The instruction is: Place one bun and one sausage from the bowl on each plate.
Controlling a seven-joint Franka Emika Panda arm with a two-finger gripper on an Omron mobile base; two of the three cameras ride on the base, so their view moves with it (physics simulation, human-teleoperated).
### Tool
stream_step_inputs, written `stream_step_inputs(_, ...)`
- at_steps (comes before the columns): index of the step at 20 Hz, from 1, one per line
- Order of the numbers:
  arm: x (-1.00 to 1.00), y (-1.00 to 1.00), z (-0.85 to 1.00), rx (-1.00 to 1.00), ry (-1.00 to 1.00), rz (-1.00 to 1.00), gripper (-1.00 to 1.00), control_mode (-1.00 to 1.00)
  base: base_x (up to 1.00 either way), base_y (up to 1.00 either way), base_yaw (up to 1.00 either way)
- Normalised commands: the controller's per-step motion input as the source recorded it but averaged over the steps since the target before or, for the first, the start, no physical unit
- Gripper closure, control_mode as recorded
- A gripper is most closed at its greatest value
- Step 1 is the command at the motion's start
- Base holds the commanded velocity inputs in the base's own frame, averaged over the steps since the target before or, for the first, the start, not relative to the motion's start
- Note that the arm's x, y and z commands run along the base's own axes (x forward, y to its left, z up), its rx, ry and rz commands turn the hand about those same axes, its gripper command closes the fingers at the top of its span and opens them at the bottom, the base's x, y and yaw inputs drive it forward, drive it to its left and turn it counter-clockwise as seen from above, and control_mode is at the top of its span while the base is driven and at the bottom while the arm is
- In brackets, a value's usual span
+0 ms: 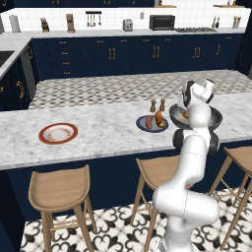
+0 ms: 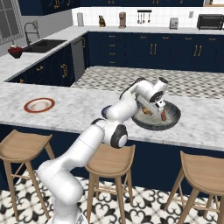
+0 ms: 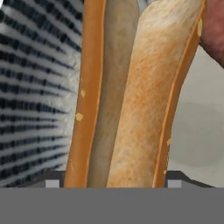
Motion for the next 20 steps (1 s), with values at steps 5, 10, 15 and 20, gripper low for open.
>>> stream_step_inputs(5,-0.82,0.17,0.0,-0.11,-0.23,0.21,1.0,-1.0,0.0,0.0,0.0)
stream_step_inputs(10,-0.04,0.12,0.0,-0.06,-0.15,0.06,1.0,-1.0,0.0,0.0,0.0)
stream_step_inputs(15,0.4,-0.02,-0.18,-0.07,-0.08,0.02,1.0,-1.0,0.0,0.0,0.0)
stream_step_inputs(20,-0.83,0.18,-0.31,-0.21,-0.5,0.15,1.0,-1.0,0.0,0.0,0.0)
